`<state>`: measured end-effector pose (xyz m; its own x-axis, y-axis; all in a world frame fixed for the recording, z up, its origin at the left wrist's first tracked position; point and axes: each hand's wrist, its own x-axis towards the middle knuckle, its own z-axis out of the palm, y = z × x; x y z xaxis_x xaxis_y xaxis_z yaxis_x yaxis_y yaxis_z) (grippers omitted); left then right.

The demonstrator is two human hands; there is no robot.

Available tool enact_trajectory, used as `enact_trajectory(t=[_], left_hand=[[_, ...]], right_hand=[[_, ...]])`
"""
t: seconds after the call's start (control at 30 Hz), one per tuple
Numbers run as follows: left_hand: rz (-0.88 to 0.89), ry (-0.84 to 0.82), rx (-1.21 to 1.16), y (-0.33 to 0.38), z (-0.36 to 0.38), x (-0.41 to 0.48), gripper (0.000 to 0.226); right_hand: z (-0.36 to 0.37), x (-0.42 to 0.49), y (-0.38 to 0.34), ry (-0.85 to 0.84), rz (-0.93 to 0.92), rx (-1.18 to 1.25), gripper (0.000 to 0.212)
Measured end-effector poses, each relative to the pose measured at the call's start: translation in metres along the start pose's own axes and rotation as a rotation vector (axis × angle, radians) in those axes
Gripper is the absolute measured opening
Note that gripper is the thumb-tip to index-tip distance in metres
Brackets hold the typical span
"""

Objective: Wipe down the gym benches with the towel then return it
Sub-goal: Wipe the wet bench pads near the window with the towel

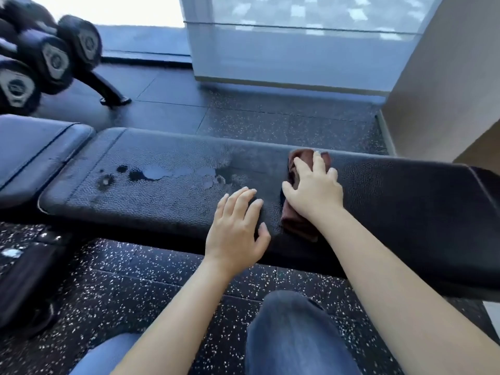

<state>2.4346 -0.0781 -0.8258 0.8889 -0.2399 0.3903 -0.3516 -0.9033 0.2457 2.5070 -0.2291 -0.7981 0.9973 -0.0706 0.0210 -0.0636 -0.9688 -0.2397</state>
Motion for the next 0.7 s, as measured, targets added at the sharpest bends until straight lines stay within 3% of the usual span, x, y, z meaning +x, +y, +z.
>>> enact_trajectory(t=[0.3, 0.4, 0.53, 0.7], left_hand=[[-0.005, 0.012, 0.045, -0.001, 0.003, 0.001, 0.045], [0.012, 0.032, 0.046, -0.004, 0.004, -0.001, 0.044], [0.016, 0.017, 0.011, -0.006, 0.003, 0.000, 0.043], [0.031, 0.018, -0.042, -0.008, -0.002, -0.003, 0.043]], right_hand=[[0.009, -0.018, 0.002, 0.045, -0.160, -0.050, 0.062], [0.010, 0.018, -0.005, 0.048, -0.192, -0.032, 0.052], [0.002, 0.077, -0.023, -0.070, -0.159, 0.019, 0.043], [0.010, 0.025, -0.023, 0.070, -0.152, 0.026, 0.041]])
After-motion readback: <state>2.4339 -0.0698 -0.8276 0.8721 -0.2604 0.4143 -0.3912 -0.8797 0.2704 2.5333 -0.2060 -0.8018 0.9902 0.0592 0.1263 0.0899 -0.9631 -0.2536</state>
